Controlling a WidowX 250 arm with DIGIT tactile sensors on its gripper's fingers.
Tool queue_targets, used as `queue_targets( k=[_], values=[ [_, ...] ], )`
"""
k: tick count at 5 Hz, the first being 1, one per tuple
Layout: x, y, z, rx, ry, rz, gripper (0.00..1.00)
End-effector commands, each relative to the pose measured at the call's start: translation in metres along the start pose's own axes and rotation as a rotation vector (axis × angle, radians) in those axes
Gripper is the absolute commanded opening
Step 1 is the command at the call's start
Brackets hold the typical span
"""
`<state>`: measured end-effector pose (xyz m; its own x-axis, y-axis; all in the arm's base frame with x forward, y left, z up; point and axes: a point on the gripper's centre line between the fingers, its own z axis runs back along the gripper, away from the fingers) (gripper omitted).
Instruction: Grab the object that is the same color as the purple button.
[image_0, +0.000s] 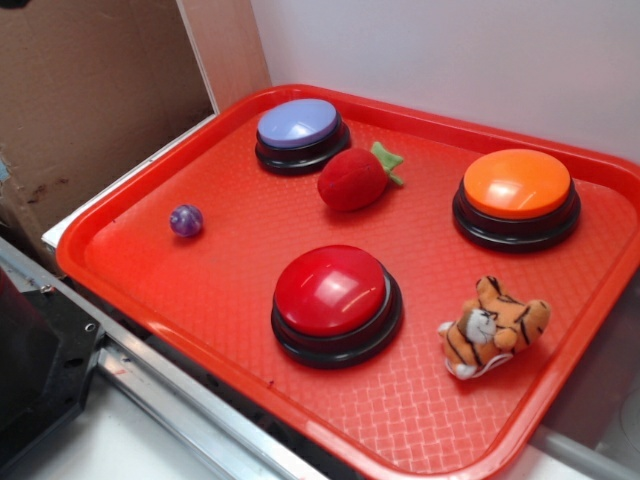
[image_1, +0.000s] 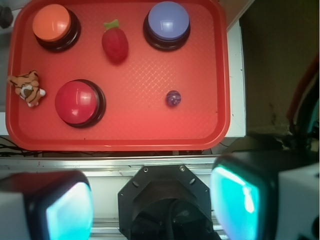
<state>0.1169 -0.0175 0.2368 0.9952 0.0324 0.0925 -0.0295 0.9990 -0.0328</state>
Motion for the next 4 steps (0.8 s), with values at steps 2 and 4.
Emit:
queue_targets(
  k=[2, 4],
  values=[
    [0.012, 0.003, 0.0, 0.005, 0.026, 0.001, 1.0],
    [0.046, 0.031, -0.011, 0.025, 0.081, -0.034, 1.0]
  ],
)
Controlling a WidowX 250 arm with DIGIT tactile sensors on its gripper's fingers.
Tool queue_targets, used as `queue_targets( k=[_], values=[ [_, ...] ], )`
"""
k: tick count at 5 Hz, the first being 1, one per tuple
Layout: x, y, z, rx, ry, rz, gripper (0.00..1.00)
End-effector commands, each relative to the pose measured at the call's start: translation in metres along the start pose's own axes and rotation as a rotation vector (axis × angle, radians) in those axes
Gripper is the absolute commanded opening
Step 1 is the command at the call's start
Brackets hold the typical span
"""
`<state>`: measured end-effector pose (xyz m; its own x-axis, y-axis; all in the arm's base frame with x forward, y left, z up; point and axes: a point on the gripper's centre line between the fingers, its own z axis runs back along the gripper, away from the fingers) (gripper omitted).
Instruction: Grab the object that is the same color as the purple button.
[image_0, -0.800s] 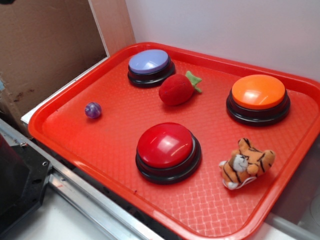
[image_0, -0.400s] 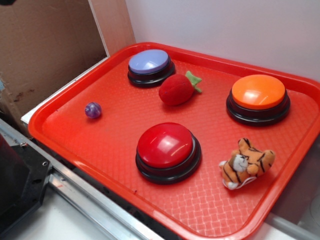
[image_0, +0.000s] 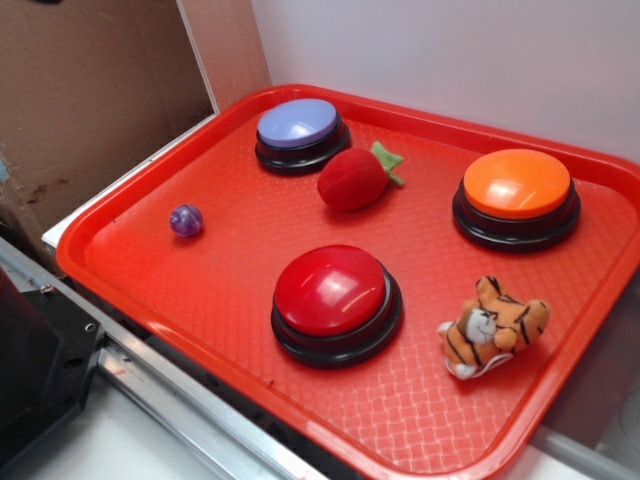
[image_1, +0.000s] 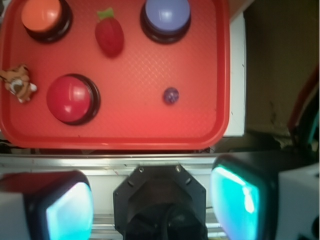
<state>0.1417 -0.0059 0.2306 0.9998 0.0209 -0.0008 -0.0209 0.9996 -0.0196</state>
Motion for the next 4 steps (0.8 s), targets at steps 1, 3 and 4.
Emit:
queue_targets(
  k=[1, 3, 4],
  values=[
    [0.026, 0.039, -0.045, -0.014, 0.057, -0.124, 1.0],
    [0.028, 0.042, -0.093, -0.003, 0.132, -0.164, 1.0],
    [0.034, 0.048, -0.106, 0.016, 0.157, -0.159, 1.0]
  ],
)
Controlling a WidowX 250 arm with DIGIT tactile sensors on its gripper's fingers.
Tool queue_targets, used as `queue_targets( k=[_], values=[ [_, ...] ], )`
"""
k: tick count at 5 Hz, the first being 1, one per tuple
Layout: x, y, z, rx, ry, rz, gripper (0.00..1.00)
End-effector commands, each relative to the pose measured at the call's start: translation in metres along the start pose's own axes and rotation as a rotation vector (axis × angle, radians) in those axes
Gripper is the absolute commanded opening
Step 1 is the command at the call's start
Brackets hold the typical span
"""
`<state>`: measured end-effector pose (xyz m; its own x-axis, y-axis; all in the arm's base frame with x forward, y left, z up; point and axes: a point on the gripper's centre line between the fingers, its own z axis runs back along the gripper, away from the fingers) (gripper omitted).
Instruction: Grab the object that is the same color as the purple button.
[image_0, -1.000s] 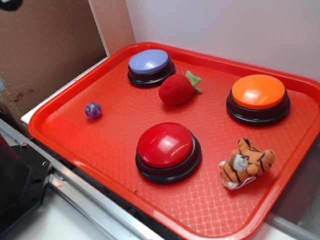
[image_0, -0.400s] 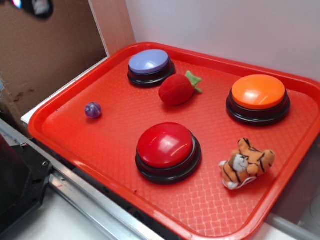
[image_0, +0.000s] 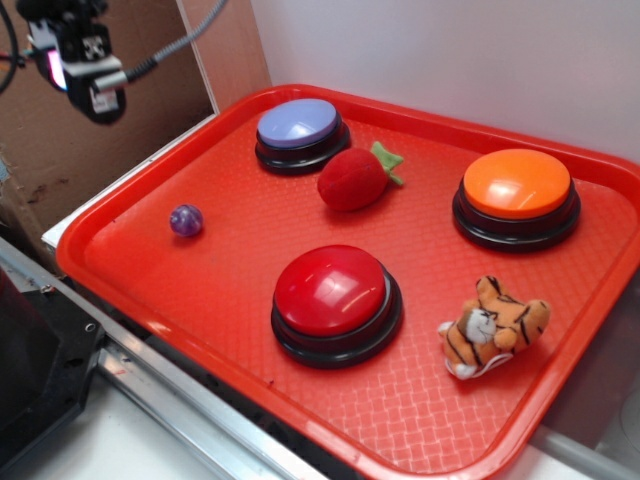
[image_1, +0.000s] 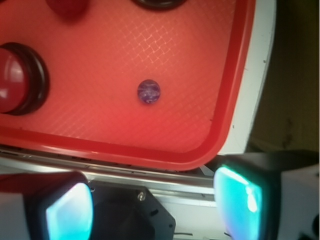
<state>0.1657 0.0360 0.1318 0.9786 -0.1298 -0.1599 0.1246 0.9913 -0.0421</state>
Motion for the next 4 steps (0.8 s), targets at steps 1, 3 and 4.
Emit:
queue_targets(
  k=[1, 3, 4],
  values=[
    [0.017, 0.028, -0.019, 0.045, 0.016, 0.021, 1.0],
    [0.04, 0.024, -0.048, 0.033, 0.055, -0.017, 1.0],
    [0.05, 0.015, -0.073, 0.007, 0.097, -0.053, 1.0]
  ],
)
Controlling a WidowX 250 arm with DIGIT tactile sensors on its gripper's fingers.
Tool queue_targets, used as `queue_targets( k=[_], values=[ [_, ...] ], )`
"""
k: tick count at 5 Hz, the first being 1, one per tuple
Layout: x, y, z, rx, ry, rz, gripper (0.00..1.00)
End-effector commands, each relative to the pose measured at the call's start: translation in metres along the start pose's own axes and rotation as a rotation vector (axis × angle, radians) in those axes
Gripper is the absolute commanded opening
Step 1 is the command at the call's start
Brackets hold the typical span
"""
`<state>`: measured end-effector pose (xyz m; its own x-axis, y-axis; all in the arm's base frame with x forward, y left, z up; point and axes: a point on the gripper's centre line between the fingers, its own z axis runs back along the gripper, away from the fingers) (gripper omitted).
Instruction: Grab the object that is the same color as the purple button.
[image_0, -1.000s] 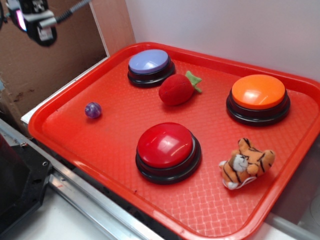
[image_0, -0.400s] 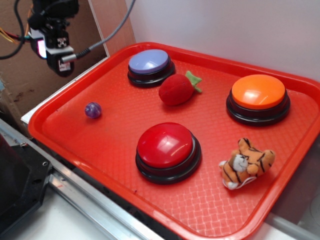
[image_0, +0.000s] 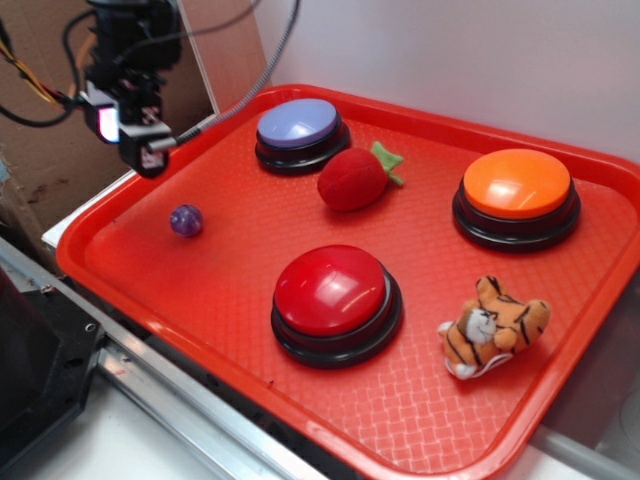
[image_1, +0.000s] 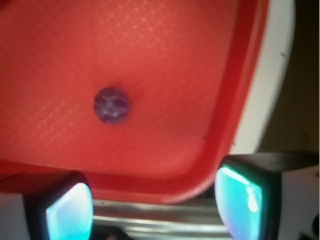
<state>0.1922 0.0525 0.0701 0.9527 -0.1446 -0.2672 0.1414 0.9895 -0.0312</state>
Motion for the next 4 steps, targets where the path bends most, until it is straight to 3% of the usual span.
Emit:
queue_targets(
  k=[1, 4],
  values=[
    [0.025, -0.011, -0.022, 0.001, 0.007, -0.05, 1.0],
    [0.034, -0.015, -0.055, -0.013, 0.058, -0.06, 1.0]
  ],
)
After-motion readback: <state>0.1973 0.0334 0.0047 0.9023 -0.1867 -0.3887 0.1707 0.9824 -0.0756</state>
